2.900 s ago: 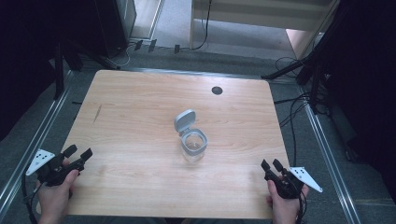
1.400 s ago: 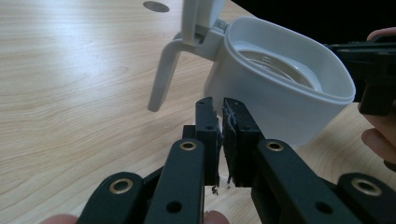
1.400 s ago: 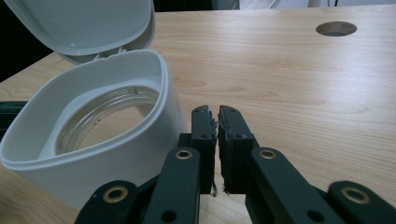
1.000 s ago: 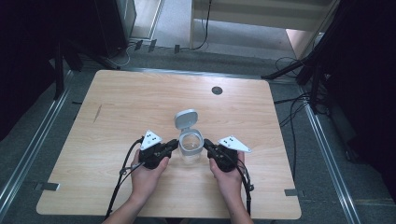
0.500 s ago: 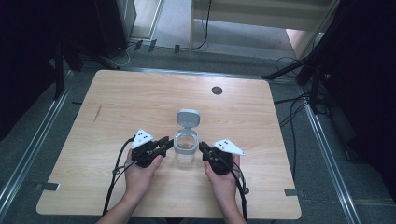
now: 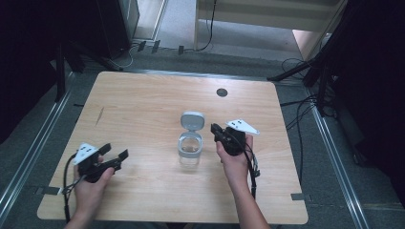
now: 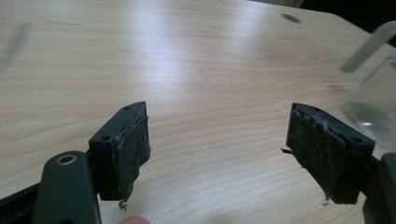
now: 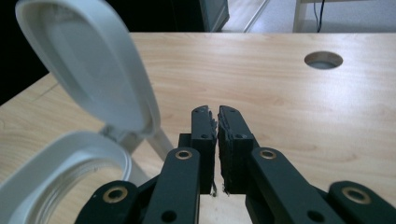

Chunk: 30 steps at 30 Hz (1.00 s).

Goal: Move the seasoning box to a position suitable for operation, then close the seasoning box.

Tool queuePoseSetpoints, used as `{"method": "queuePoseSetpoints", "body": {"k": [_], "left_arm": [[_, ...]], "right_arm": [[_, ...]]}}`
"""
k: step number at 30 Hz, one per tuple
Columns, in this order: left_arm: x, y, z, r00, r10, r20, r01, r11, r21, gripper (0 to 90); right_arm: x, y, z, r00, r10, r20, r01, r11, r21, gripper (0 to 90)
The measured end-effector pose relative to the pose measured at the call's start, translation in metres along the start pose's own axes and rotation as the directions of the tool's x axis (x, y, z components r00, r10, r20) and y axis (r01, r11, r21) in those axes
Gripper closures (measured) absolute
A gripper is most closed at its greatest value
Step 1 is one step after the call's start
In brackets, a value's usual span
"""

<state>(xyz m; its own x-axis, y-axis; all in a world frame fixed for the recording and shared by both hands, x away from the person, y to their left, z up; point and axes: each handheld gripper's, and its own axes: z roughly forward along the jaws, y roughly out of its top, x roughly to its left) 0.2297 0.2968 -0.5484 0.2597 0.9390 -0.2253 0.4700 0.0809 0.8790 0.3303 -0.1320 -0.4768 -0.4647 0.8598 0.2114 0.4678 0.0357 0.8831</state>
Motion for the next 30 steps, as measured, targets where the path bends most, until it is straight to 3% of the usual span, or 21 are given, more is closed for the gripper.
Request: {"method": "queuePoseSetpoints", "body": {"k": [2, 3, 6, 7, 10, 13, 17, 21, 22, 24, 26, 30], "left_arm": [[0.011, -0.003, -0.011, 0.9982, 0.033, -0.051, -0.033, 0.9995, 0.002, 22.3], [0.017, -0.004, -0.016, 0.998, 0.029, -0.056, -0.029, 0.9996, 0.001, 22.7], [0.029, -0.007, -0.024, 0.9974, -0.024, -0.068, 0.022, 0.9995, -0.021, 22.5], [0.032, -0.007, -0.024, 0.9962, -0.061, -0.062, 0.059, 0.9976, -0.037, 21.9], [0.031, -0.007, -0.021, 0.9953, -0.061, -0.075, 0.059, 0.9977, -0.033, 21.7], [0.027, -0.007, -0.02, 0.9968, -0.026, -0.075, 0.024, 0.9993, -0.028, 22.2], [0.028, -0.006, -0.02, 0.997, -0.038, -0.068, 0.036, 0.9991, -0.022, 22.5], [0.03, -0.007, -0.021, 0.9964, -0.059, -0.061, 0.057, 0.9979, -0.032, 22.5], [0.03, -0.007, -0.021, 0.9962, -0.063, -0.06, 0.061, 0.9975, -0.035, 22.6], [0.031, -0.007, -0.021, 0.9961, -0.064, -0.06, 0.062, 0.9974, -0.036, 22.6], [0.03, -0.007, -0.021, 0.9961, -0.064, -0.061, 0.062, 0.9974, -0.036, 22.6], [0.03, -0.007, -0.021, 0.996, -0.064, -0.062, 0.062, 0.9975, -0.034, 22.6]], "right_arm": [[-0.002, 0.006, 0.002, 1.0, 0.004, -0.008, -0.004, 1.0, 0.004, 85.8], [-0.002, 0.009, 0.004, 0.9999, 0.002, -0.01, -0.002, 1.0, 0.01, 85.6], [-0.004, 0.018, 0.008, 0.9999, -0.008, -0.01, 0.008, 1.0, 0.022, 85.6], [-0.005, 0.024, 0.01, 0.9999, -0.007, -0.012, 0.007, 1.0, 0.017, 85.7], [-0.003, 0.032, 0.014, 0.9997, 0.006, -0.022, -0.006, 1.0, 0.011, 85.7], [0.001, 0.037, 0.018, 0.9995, 0.012, -0.03, -0.012, 1.0, 0.007, 85.7], [0.003, 0.044, 0.024, 0.9992, 0.007, -0.04, -0.007, 1.0, 0.004, 85.2], [0.008, 0.043, 0.023, 0.9966, 0.008, -0.082, -0.007, 1.0, 0.002, 83.7], [0.015, 0.037, 0.017, 0.9936, -0.008, -0.113, 0.008, 1.0, -0.002, 83.5], [0.018, 0.033, 0.014, 0.9918, -0.02, -0.126, 0.02, 1.0, -0.002, 83.4], [0.022, 0.025, 0.007, 0.9918, -0.043, -0.12, 0.043, 0.999, 0.0, 83.3], [0.019, 0.016, -0.006, 0.9938, -0.041, -0.104, 0.04, 0.999, -0.009, 83.1]]}}
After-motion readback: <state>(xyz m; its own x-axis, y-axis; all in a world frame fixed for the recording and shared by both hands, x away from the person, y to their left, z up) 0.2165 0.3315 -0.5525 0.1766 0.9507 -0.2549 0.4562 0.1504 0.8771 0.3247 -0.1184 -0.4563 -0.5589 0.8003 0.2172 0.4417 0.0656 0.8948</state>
